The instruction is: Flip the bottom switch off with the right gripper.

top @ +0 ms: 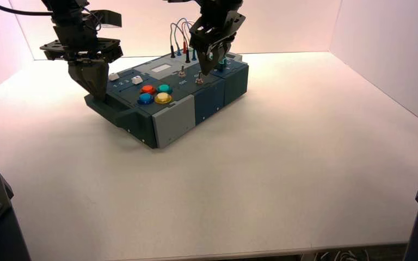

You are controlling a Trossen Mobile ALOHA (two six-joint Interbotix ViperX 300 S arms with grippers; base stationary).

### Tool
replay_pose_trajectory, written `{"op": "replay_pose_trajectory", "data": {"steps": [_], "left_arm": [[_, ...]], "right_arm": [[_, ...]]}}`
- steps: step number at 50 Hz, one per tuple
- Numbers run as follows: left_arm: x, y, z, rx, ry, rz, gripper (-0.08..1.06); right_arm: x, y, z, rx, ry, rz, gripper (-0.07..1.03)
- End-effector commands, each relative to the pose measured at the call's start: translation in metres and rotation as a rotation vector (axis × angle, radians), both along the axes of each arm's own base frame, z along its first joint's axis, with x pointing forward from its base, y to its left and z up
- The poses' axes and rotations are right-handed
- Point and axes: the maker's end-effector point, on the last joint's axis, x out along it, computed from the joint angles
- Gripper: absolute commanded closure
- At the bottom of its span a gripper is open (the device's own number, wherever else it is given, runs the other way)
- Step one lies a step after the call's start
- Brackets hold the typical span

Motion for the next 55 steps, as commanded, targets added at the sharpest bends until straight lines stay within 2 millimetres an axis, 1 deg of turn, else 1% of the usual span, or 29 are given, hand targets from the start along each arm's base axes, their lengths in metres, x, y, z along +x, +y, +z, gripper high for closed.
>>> {"op": "replay_pose_trajectory", "data": {"steps": [1, 10, 29, 35, 50, 55], "left_arm": [[0.006, -0.003, 0.005, -0.005, -0.025, -0.001, 1.0], [0.007, -0.003, 0.006, -0.005, -0.028, -0.001, 1.0], [0.007, -0.003, 0.007, -0.006, -0.03, -0.002, 1.0], [0.007, -0.003, 0.008, -0.006, -0.031, -0.002, 1.0], [0.007, -0.003, 0.008, -0.007, -0.031, -0.001, 1.0], [0.007, -0.003, 0.008, -0.007, -0.03, -0.001, 1.0]], "right_arm": [[0.009, 0.01, 0.018, 0.029, -0.053, 0.011, 0.98], [0.012, 0.011, 0.016, 0.017, -0.067, 0.024, 0.98], [0.022, 0.014, 0.02, 0.007, -0.093, 0.037, 0.98], [0.022, 0.013, 0.019, -0.001, -0.094, 0.041, 0.98], [0.02, 0.012, 0.011, -0.01, -0.071, 0.037, 0.98], [0.018, 0.016, 0.011, -0.004, -0.065, 0.04, 0.98]]}}
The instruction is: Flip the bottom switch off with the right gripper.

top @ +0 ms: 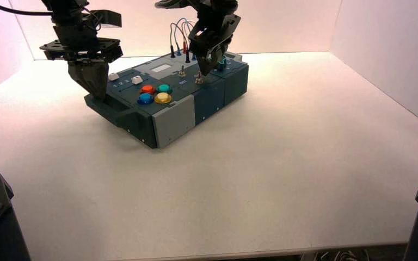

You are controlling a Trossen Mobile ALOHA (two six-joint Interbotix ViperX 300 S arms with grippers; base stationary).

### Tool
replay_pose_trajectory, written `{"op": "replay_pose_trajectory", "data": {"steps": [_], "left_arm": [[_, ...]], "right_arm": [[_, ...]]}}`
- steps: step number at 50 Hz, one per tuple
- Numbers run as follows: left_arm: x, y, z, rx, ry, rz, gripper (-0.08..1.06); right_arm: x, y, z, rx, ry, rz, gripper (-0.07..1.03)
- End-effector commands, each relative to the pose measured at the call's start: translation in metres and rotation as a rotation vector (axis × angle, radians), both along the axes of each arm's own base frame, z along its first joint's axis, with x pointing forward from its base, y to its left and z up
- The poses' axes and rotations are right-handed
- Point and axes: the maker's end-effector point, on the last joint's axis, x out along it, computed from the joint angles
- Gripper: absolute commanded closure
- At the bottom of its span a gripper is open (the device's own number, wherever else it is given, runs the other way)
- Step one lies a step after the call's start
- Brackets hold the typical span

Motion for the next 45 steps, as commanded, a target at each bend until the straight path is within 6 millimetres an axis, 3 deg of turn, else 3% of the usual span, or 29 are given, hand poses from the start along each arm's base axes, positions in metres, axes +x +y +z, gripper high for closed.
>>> {"op": "replay_pose_trajectory", "data": {"steps": [1, 20, 45], "left_arm": [[0.007, -0.003, 0.007, -0.007, -0.031, 0.001, 1.0], [0.007, -0.003, 0.008, -0.009, -0.031, 0.005, 1.0], [0.007, -0.004, 0.01, -0.013, -0.036, 0.008, 1.0]], "right_arm": [[0.003, 0.014, 0.019, 0.037, -0.033, 0.009, 0.98], [-0.009, 0.031, 0.024, 0.056, 0.014, 0.014, 0.98], [-0.025, 0.035, 0.024, 0.045, 0.098, 0.015, 0.98]]}}
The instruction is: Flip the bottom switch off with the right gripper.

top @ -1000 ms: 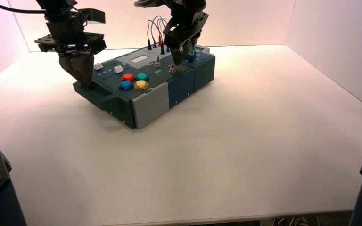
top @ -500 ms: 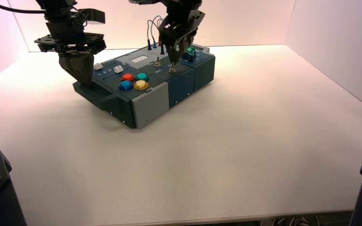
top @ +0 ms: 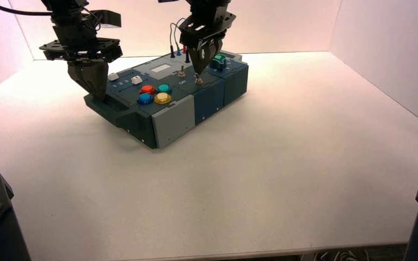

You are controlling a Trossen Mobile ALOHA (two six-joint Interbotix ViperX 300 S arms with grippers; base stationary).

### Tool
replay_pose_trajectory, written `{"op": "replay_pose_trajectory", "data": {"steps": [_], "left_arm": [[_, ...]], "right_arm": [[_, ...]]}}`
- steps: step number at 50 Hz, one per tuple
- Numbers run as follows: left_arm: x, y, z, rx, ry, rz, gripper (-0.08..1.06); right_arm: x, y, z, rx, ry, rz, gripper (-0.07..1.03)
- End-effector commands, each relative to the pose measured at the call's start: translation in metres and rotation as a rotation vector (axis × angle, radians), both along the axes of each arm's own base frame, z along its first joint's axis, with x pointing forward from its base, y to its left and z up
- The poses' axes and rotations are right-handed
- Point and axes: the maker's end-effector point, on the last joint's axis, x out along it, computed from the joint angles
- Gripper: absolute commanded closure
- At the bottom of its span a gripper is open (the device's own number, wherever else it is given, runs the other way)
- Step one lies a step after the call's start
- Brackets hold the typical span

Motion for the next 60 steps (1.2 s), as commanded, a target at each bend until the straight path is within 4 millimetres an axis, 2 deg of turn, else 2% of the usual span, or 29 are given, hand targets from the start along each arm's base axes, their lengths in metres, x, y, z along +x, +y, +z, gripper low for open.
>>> {"op": "replay_pose_trajectory", "data": {"steps": [1, 10, 17, 37, 47, 49, 60], "left_arm": [[0.008, -0.004, 0.009, -0.011, -0.038, 0.003, 1.0], [0.008, -0.005, 0.01, -0.012, -0.039, 0.003, 1.0], [0.009, -0.005, 0.012, -0.013, -0.047, 0.005, 1.0], [0.019, -0.01, 0.046, -0.034, -0.168, -0.006, 1.0], [0.02, -0.015, 0.06, -0.044, -0.219, -0.026, 1.0], [0.021, -0.018, 0.069, -0.053, -0.252, -0.029, 1.0], [0.02, -0.028, 0.08, -0.069, -0.288, -0.052, 1.0]], "right_arm": [[-0.01, 0.018, 0.015, 0.031, -0.003, 0.03, 0.98], [-0.01, 0.019, 0.021, 0.039, -0.012, 0.032, 0.98], [-0.01, 0.02, 0.036, 0.045, -0.015, 0.035, 0.98], [-0.019, 0.011, 0.078, 0.05, -0.007, 0.03, 0.98], [-0.022, 0.001, 0.089, 0.053, -0.003, 0.004, 0.98], [-0.024, -0.011, 0.097, 0.067, 0.0, -0.052, 0.98], [-0.035, -0.029, 0.094, 0.064, 0.016, -0.101, 0.98]]}}
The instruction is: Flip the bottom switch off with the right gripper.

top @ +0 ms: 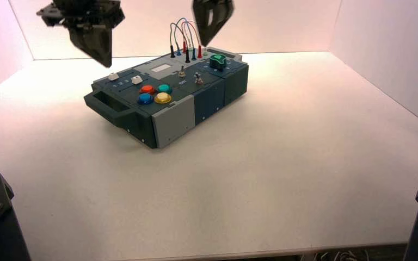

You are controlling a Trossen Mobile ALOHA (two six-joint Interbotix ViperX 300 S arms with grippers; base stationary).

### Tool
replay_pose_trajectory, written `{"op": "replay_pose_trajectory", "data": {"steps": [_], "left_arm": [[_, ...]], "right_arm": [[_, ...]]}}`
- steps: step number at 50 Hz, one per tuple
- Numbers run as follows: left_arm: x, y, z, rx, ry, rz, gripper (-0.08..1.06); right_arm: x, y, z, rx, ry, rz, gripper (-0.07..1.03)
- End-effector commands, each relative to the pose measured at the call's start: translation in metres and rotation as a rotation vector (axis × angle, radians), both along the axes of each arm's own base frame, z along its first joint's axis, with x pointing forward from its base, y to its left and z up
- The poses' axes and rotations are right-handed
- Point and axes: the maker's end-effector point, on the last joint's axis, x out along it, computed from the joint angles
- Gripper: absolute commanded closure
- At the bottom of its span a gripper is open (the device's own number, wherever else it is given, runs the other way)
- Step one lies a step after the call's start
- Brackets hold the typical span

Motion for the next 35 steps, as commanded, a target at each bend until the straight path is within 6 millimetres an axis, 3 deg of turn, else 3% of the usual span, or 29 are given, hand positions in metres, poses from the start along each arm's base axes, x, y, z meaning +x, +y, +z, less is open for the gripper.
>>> {"op": "replay_pose_trajectory", "data": {"steps": [1, 24, 35], "left_arm": [[0.004, -0.007, 0.015, -0.013, -0.054, -0.017, 1.0], [0.01, -0.008, 0.019, -0.018, -0.07, -0.015, 1.0], [0.01, -0.009, 0.02, -0.02, -0.073, -0.015, 1.0]], "right_arm": [[-0.001, -0.004, 0.021, 0.038, -0.041, -0.018, 0.98], [-0.018, -0.02, -0.004, 0.031, -0.046, -0.024, 0.98], [-0.019, -0.024, -0.002, 0.022, -0.056, -0.017, 0.98]]}}
